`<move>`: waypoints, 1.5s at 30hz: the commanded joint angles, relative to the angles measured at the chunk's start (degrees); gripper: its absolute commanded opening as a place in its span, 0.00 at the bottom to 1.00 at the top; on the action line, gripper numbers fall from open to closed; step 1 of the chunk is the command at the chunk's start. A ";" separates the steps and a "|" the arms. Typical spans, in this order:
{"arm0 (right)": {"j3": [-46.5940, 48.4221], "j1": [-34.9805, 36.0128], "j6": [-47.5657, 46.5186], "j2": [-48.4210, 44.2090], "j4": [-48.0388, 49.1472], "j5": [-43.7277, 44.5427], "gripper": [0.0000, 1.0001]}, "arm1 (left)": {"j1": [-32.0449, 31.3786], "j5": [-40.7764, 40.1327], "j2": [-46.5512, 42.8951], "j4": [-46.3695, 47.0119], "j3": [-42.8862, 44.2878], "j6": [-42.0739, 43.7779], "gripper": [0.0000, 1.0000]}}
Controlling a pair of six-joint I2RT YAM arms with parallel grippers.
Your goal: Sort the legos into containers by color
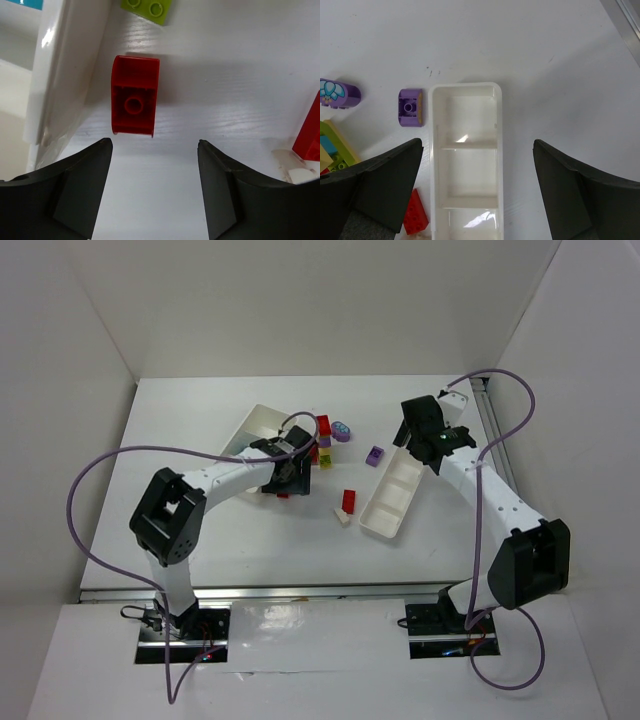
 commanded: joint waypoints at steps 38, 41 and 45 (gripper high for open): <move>0.42 0.70 1.21 -2.35 -1.85 -0.29 0.98 | 1.71 -3.53 10.30 5.65 9.19 7.69 0.71; 0.42 0.70 1.21 -2.35 -1.85 -0.29 0.98 | 1.71 -3.00 10.30 5.65 9.19 7.70 0.61; 0.42 0.70 1.21 -2.35 -1.25 -0.29 0.98 | 1.71 -2.39 10.30 3.46 11.54 7.70 0.37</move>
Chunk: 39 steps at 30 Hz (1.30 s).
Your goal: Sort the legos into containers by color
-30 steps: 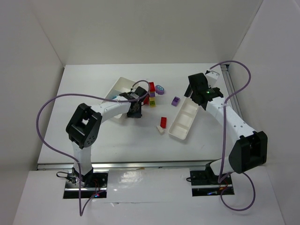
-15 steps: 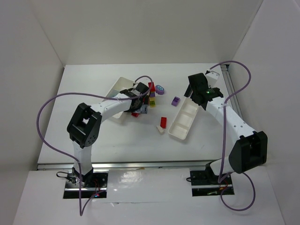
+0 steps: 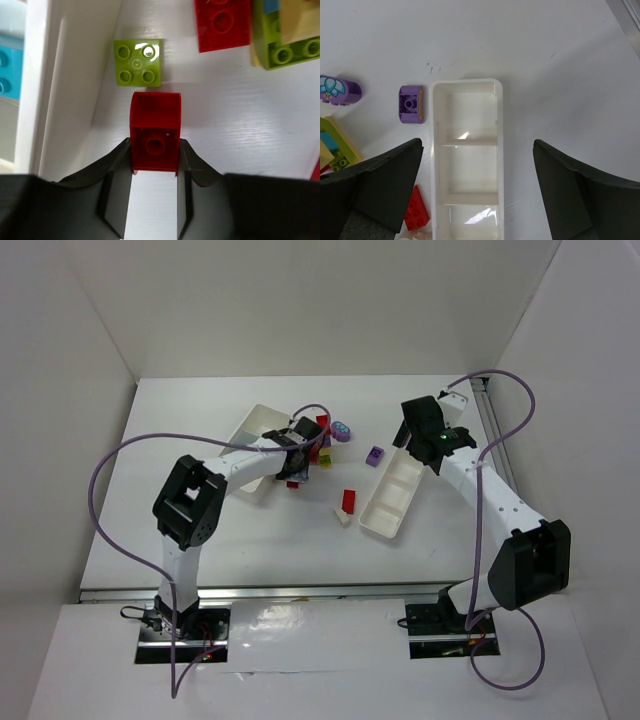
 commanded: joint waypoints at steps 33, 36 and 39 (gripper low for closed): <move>-1.33 0.42 -0.96 -1.52 2.32 0.17 0.98 | 19.25 0.98 -14.83 -14.44 0.72 -6.58 0.88; -1.33 0.42 -0.96 -1.52 2.32 0.78 0.98 | 18.55 0.98 -16.14 -14.96 2.12 -5.96 0.90; -1.33 0.42 -0.96 -2.04 1.79 0.78 0.98 | 16.18 0.98 -18.42 -15.67 4.41 -4.82 0.84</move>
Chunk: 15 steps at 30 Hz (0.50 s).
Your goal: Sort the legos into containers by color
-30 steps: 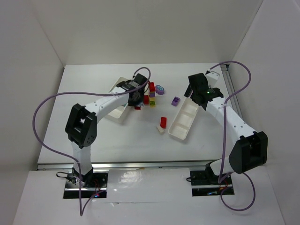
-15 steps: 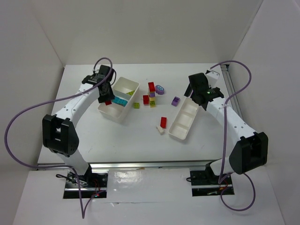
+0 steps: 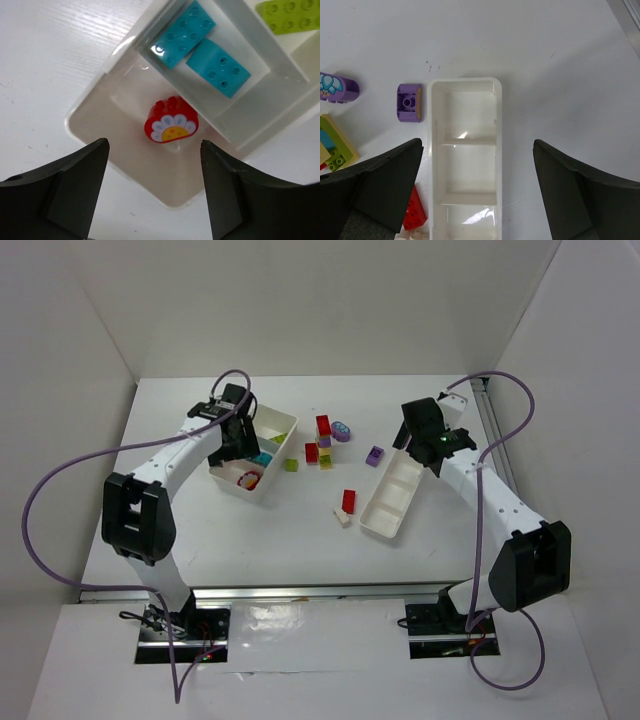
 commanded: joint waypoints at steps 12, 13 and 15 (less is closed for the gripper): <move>7.99 8.13 -11.84 3.13 4.50 -15.47 0.96 | -10.84 8.43 -1.30 -0.61 16.09 3.33 0.76; 8.69 10.50 -11.84 4.44 3.89 -16.79 0.95 | -10.84 8.43 -1.30 -0.61 14.43 2.54 0.76; 8.70 13.05 -11.84 6.03 3.27 -17.41 0.94 | -10.84 7.74 -2.00 -0.61 12.84 1.84 0.76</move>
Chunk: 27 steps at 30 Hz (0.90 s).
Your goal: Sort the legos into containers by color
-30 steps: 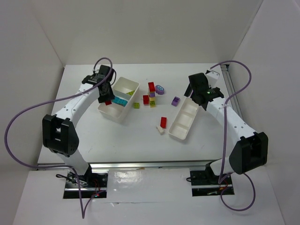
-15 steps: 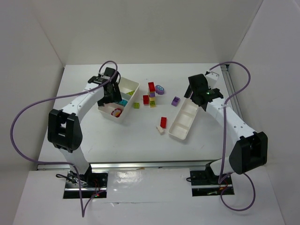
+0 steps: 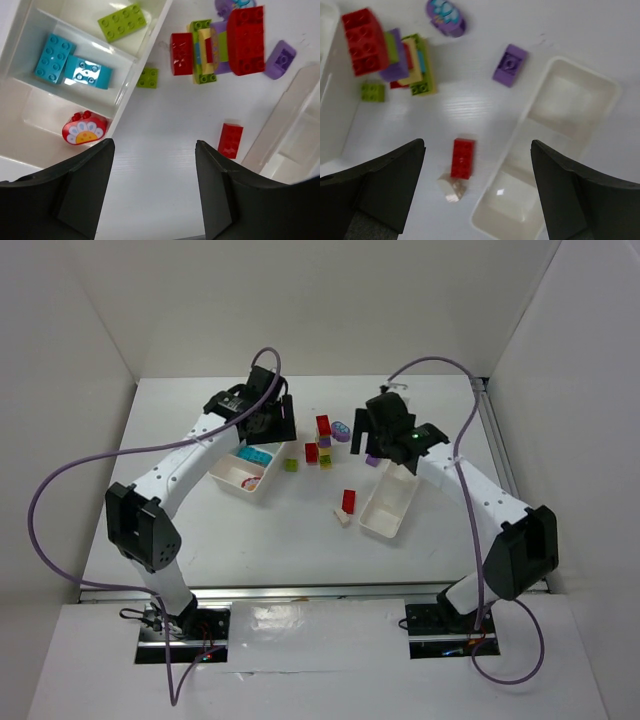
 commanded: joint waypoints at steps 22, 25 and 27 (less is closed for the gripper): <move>-2.91 7.21 5.47 21.65 2.77 -8.89 0.85 | 7.66 -4.78 -7.92 -1.18 -7.57 -4.74 0.76; -5.01 7.21 5.47 22.18 4.52 -8.89 0.79 | 7.66 -4.25 -8.45 -1.18 -8.97 -5.45 0.75; -5.02 7.21 5.47 22.71 4.53 -8.89 0.77 | 7.66 -3.72 -8.45 -1.18 -8.97 -5.45 0.75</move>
